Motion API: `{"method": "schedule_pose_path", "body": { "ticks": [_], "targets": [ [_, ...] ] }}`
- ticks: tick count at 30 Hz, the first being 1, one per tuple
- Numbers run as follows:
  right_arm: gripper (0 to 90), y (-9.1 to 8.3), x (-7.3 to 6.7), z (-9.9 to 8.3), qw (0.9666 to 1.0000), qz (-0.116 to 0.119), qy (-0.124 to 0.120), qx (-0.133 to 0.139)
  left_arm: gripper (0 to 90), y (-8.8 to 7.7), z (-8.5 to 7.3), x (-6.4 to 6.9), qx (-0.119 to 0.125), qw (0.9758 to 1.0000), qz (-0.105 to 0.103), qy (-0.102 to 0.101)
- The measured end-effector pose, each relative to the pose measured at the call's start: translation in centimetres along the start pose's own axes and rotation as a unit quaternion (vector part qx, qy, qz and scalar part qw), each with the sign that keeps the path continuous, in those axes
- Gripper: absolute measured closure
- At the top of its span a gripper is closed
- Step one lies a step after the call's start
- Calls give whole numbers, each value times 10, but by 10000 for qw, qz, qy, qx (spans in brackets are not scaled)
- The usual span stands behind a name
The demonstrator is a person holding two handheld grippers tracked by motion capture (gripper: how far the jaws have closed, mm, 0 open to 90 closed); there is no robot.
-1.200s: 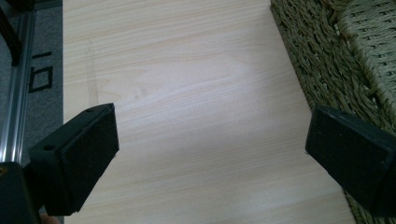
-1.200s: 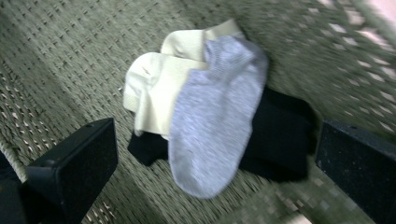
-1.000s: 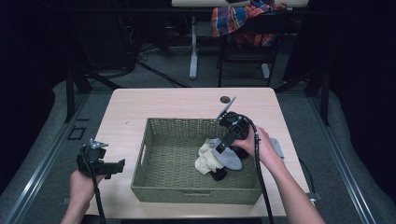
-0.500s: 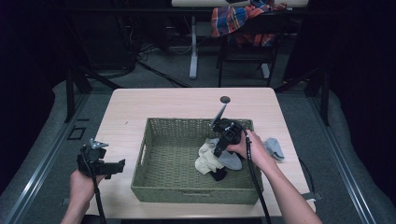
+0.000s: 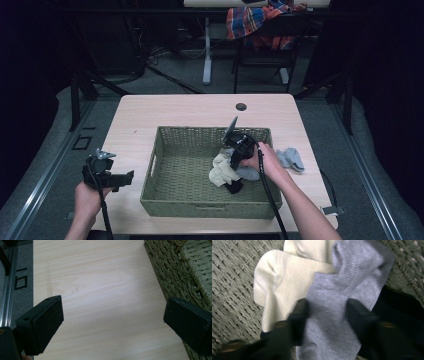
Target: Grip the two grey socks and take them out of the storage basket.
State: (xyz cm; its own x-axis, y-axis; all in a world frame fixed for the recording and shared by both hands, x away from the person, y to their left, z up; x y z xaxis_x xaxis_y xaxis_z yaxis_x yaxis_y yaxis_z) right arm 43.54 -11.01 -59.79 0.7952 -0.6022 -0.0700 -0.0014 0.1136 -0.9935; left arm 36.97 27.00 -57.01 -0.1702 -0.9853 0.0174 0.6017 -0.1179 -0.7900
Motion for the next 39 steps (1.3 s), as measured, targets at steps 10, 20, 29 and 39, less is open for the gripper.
{"method": "schedule_pose_path", "body": {
  "ticks": [10,20,29,39],
  "targets": [
    [811,-22,6,-4,9998,-79,75,186,30,0,0,0,15,10000,3,-8],
    [812,-54,8,-12,9984,-101,142,531,30,1,2,2,19,10000,5,17],
    [813,-73,10,-17,9965,-82,206,806,30,1,2,1,22,10000,6,14],
    [813,-96,7,-16,9957,-156,131,906,30,0,0,0,6,10000,16,-13]
  ]
}}
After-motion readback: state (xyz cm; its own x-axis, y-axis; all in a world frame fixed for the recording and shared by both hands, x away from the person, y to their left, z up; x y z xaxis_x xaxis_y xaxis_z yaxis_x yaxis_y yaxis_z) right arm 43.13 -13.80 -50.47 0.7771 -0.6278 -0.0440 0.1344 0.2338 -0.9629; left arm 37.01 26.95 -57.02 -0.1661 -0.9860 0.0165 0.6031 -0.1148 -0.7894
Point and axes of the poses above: each handheld gripper's, and its own axes: y roughly forward along the jaws, z roughly out of its top, x roughly to its right, the point moved 9 cm from there along y, roughly forward along the jaws, and after that the axes turned 6 degrees about -y, right-handed, at the moved point
